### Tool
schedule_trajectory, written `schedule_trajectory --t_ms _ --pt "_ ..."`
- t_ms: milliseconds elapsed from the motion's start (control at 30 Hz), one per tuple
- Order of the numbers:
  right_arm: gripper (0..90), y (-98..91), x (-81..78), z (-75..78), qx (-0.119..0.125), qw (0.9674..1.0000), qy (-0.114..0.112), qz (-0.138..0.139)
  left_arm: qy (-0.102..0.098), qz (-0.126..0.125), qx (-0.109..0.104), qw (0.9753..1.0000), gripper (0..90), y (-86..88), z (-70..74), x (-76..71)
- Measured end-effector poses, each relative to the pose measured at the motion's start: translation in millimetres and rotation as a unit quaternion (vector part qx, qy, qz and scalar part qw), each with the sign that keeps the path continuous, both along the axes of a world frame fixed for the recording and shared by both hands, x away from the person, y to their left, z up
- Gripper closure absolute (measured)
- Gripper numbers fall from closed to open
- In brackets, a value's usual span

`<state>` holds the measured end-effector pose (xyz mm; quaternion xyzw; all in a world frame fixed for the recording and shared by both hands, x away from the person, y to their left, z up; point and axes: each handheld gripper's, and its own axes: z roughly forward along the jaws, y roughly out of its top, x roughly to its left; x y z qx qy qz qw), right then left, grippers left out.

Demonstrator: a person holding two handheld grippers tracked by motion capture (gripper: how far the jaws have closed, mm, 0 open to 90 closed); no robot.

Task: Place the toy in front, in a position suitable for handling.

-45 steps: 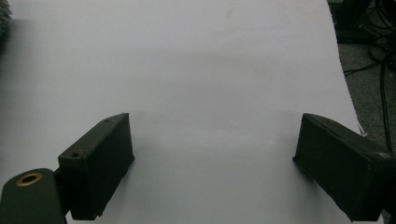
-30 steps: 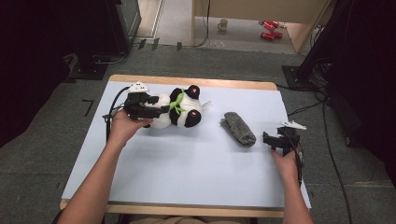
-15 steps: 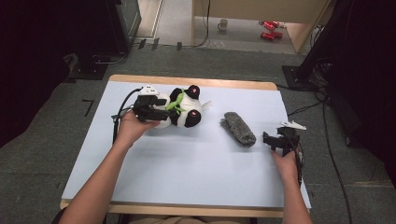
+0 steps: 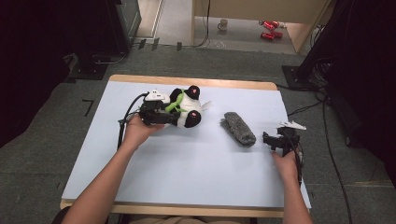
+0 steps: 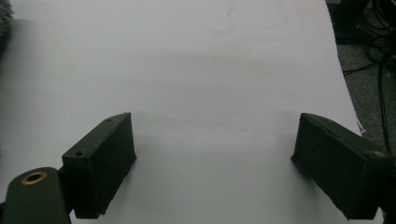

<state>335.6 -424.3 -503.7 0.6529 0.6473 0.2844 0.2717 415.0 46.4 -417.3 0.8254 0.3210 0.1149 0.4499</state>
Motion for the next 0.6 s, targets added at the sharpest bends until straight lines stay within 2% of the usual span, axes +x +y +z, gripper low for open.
schedule_trajectory --t_ms 200,300,333,400,433,500,600 --pt "12.0 0.1 0.0 -0.1 0.0 1.0 -0.001 0.0 -0.015 0.003 0.009 0.9998 49.4 -1.4 -5.5 1.7" --pt "12.1 0.3 -0.1 -0.1 -0.001 1.0 -0.001 0.0 -0.034 0.012 -0.008 0.9993 53.1 -0.5 -13.4 0.0" --pt "12.1 0.3 -0.1 -0.1 -0.001 1.0 -0.001 0.0 -0.034 0.012 -0.008 0.9993 54.6 -0.5 -13.4 0.0" --pt "12.1 0.3 -0.1 0.0 0.0 1.0 -0.001 0.0 -0.025 0.013 -0.015 0.9995 56.7 1.0 -14.2 0.3" --pt "12.1 0.4 -0.1 0.0 -0.001 1.0 -0.001 0.0 -0.003 0.019 -0.025 0.9995 61.3 1.8 -12.6 1.3" --pt "12.2 0.5 -0.1 0.1 -0.001 1.0 -0.001 0.0 0.034 0.024 -0.037 0.9984 63.1 2.7 -10.2 3.6" --pt "12.2 0.0 -0.7 0.4 0.001 1.0 -0.001 0.001 0.038 0.026 -0.036 0.9983 66.4 2.7 -8.6 2.8"
